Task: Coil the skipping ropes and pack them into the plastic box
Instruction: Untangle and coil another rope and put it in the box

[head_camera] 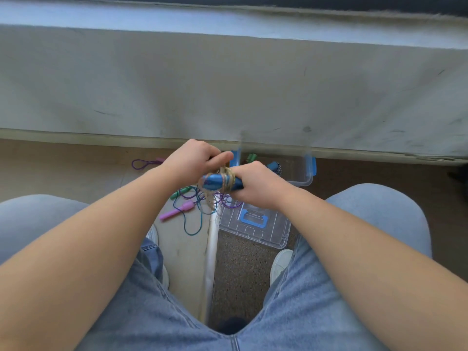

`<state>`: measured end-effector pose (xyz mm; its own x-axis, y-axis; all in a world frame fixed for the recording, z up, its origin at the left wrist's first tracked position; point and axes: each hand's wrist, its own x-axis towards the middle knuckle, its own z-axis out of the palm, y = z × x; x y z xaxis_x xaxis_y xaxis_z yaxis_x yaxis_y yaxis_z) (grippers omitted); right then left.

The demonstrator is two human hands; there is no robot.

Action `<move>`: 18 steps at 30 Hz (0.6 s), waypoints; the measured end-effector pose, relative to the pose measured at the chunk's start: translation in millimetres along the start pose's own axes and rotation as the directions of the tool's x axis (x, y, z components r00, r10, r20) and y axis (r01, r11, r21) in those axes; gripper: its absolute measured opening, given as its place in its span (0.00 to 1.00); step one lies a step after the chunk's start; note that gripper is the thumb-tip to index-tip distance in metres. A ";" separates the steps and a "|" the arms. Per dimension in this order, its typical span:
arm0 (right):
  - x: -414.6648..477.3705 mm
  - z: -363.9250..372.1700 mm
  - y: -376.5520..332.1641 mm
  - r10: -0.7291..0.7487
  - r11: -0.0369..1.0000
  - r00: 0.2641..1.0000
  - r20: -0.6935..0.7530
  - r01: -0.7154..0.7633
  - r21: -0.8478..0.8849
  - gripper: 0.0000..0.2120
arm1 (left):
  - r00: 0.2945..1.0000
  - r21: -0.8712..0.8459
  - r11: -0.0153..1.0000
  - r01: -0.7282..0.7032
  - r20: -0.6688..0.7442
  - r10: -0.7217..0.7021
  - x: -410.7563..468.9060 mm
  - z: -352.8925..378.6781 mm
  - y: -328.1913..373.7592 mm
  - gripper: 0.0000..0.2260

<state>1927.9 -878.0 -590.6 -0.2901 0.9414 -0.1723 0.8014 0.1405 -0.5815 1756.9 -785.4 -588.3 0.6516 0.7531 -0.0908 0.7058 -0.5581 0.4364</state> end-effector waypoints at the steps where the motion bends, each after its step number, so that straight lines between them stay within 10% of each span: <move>1: 0.7 -0.7 1.3 0.026 0.997 0.997 -0.074 -0.021 0.076 0.02 | 0.997 -0.039 0.997 0.072 0.015 -0.071 -0.3 1.0 -2.5 0.26; 5: 3.0 -7.1 6.8 0.227 0.950 0.925 -0.305 -0.141 0.280 0.08 | 0.988 0.025 0.990 0.141 0.059 -0.142 -8.0 9.0 -6.2 0.22; 11: 8.4 -12.1 31.8 0.461 0.884 0.854 -0.240 -0.465 0.045 0.13 | 0.947 0.096 0.957 -0.274 0.199 0.251 -16.4 17.6 19.5 0.19; 14: 5.7 -4.3 25.4 0.351 0.921 0.936 -0.036 -0.352 -0.167 0.14 | 0.917 0.179 0.899 -0.399 0.090 0.389 -11.6 11.4 24.3 0.20; 18: 3.7 3.4 9.3 0.125 0.955 0.985 0.118 -0.088 -0.282 0.12 | 0.970 0.217 0.949 -0.227 -0.036 0.240 -5.0 0.6 11.0 0.27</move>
<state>1932.5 -874.2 -599.4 -0.2471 0.9087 -0.3364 0.9387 0.1383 -0.3159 1761.6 -795.6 -583.6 0.7918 0.6088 0.0489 0.5822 -0.7765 0.2411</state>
